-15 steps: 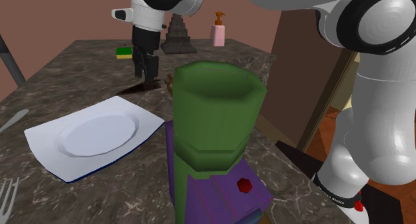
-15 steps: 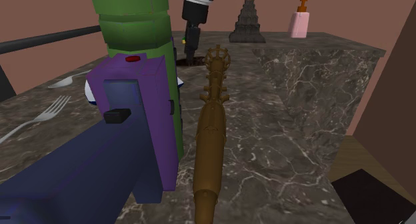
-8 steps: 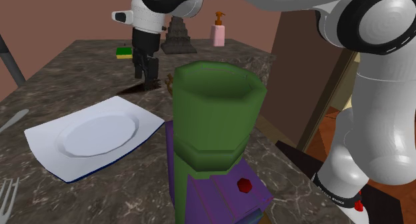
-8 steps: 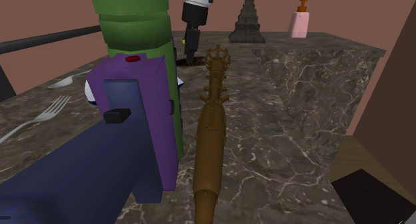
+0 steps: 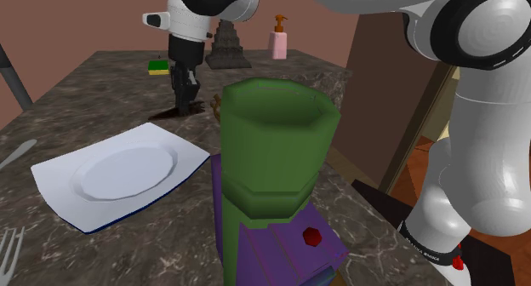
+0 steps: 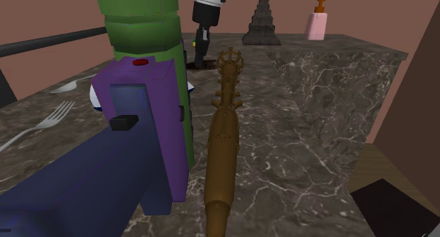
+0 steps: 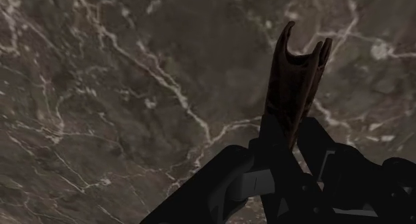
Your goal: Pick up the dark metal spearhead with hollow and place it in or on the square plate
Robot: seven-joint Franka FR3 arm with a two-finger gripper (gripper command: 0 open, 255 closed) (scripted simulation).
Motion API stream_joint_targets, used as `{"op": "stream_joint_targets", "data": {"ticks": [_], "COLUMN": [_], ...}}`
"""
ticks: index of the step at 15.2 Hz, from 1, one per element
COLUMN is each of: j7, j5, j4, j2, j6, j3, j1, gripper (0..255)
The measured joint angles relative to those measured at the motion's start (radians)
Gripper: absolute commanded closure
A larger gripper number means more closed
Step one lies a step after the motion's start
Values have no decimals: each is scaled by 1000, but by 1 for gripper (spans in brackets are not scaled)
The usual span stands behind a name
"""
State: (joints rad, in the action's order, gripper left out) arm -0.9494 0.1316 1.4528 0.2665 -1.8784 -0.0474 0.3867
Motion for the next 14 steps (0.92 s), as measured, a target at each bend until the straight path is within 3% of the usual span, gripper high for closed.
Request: {"op": "stream_joint_targets", "data": {"ticks": [6,14], "j7": [5,22], "j5": [-2,-6], "j4": [-44,-185], "j2": [5,29], "j6": [45,160], "j3": [0,-1], "j1": [0,1], "gripper": [255,255]}}
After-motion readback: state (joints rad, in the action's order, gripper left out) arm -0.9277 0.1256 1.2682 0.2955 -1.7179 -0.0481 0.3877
